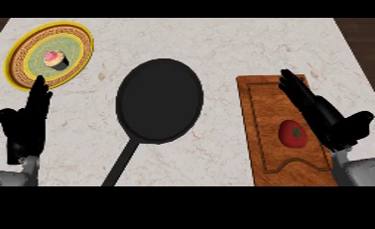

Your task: Pick the tomato from the cutting board and place it in the pan

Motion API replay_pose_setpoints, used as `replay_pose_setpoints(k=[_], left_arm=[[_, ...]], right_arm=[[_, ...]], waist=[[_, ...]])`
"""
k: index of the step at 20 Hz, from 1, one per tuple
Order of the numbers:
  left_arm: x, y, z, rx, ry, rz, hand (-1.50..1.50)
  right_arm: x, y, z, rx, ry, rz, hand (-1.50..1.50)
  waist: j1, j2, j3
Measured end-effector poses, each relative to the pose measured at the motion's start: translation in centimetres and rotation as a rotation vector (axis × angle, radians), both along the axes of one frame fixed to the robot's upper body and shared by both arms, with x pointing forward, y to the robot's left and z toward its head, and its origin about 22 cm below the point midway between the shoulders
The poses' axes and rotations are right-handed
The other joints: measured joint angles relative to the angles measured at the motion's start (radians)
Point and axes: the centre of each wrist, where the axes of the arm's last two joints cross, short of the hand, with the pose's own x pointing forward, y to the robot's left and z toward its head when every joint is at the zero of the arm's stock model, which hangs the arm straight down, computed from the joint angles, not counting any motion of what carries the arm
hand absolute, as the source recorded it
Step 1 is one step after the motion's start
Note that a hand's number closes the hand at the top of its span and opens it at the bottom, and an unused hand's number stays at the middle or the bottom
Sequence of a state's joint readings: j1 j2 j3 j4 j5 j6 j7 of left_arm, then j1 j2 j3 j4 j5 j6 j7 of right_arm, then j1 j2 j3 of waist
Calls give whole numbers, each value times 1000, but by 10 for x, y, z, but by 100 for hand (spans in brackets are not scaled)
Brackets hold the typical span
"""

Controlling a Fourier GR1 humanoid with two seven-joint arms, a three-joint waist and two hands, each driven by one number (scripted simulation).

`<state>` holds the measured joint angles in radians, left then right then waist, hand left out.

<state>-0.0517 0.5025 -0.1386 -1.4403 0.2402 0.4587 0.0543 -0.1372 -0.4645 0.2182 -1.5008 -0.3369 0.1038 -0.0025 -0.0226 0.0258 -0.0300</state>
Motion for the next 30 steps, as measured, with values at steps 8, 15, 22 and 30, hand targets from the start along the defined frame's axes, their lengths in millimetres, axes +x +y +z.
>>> replay_pose_setpoints(k=[8,15,22,30], left_arm=[[-1,26,-5,57,147,7,0],[-6,37,-12,58,230,-9,0],[6,35,-12,61,253,-46,0],[10,35,-10,69,252,-58,0]], right_arm=[[17,-21,57,92,-267,-47,150],[-16,-56,18,140,-377,-495,-150],[-68,-74,27,0,-446,-466,-150],[-70,-86,99,-462,-299,-349,-150]], waist=[[-26,-32,26],[-31,-30,29],[0,-29,30],[21,-25,26]])
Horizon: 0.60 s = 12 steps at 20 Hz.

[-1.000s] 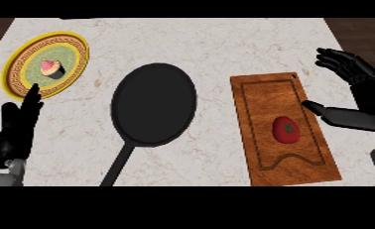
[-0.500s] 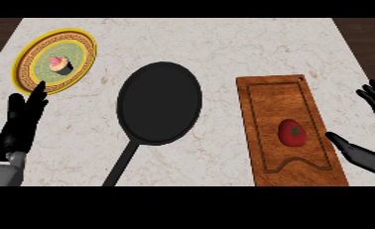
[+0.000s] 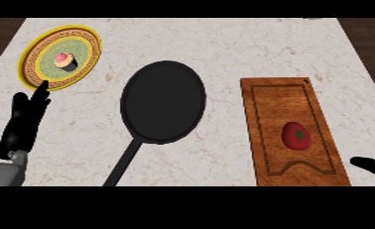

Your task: Pick the tomato from the cutting board and place it in the pan

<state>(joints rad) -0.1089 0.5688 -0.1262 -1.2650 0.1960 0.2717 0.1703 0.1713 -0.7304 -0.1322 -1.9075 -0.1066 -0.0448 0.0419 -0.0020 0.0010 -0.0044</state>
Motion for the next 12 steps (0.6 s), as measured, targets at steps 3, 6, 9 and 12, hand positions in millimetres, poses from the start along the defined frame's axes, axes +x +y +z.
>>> replay_pose_setpoints(k=[3,6,9,12], left_arm=[[5,0,6,-2,-2,-9,0],[8,-6,7,-5,-2,-18,0],[7,-9,4,-3,-2,-31,0],[10,-9,4,-7,-3,-33,0]], right_arm=[[5,5,23,-162,124,7,-150],[11,20,40,-287,237,10,-150],[17,39,51,-392,335,9,-150],[23,58,51,-479,415,20,-150]], waist=[[10,1,0],[18,2,0],[29,3,1],[30,4,2]])
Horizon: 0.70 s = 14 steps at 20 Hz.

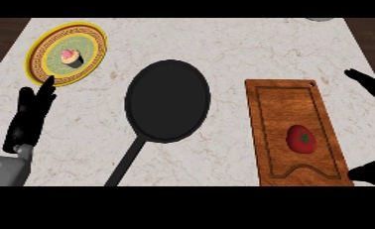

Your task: Pick the tomato from the cutting board and place it in the pan

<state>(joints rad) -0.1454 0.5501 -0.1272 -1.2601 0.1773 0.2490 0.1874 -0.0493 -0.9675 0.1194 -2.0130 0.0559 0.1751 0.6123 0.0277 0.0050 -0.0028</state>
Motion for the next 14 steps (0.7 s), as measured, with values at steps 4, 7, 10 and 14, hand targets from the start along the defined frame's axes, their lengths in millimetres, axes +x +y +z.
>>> replay_pose_setpoints(k=[4,7,10,14], left_arm=[[2,-1,-3,4,-3,6,0],[-3,2,-4,2,-2,10,0],[2,0,2,-6,3,16,0],[-2,-1,0,-1,0,21,0]], right_arm=[[6,25,-18,-65,103,10,-150],[9,34,-32,-94,153,15,-150],[16,42,-41,-117,173,10,-150],[23,51,-53,-154,182,-11,-150]], waist=[[-6,-1,1],[-13,-3,2],[-18,-4,2],[-21,-5,3]])
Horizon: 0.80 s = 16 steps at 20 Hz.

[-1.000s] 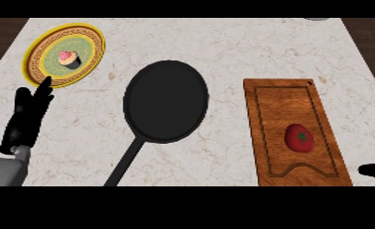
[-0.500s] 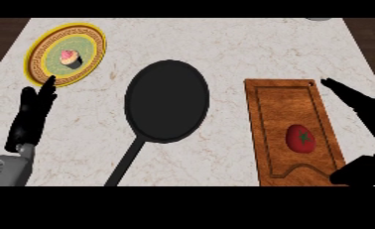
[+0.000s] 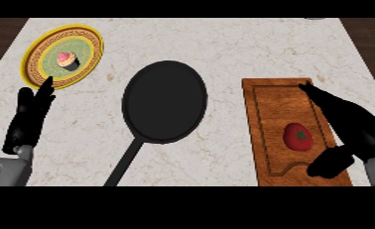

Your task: Pick the tomato from the cutting board and place it in the pan

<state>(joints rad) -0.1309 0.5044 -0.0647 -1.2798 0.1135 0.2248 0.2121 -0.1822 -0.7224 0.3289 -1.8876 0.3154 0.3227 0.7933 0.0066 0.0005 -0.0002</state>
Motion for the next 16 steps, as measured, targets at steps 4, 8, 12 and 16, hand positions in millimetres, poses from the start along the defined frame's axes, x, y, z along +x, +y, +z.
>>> replay_pose_setpoints(k=[4,8,12,16], left_arm=[[1,5,5,2,4,9,0],[-1,7,2,-1,6,0,0],[1,8,0,-6,4,6,0],[-2,2,-1,-4,9,3,0]], right_arm=[[-1,1,-16,-37,22,-6,-150],[2,-3,-18,-51,48,-1,-150],[1,-2,-32,-55,54,8,-150],[2,8,-43,-52,54,7,-150]], waist=[[-4,0,0],[-5,-1,0],[-7,-1,0],[-6,-1,0]])
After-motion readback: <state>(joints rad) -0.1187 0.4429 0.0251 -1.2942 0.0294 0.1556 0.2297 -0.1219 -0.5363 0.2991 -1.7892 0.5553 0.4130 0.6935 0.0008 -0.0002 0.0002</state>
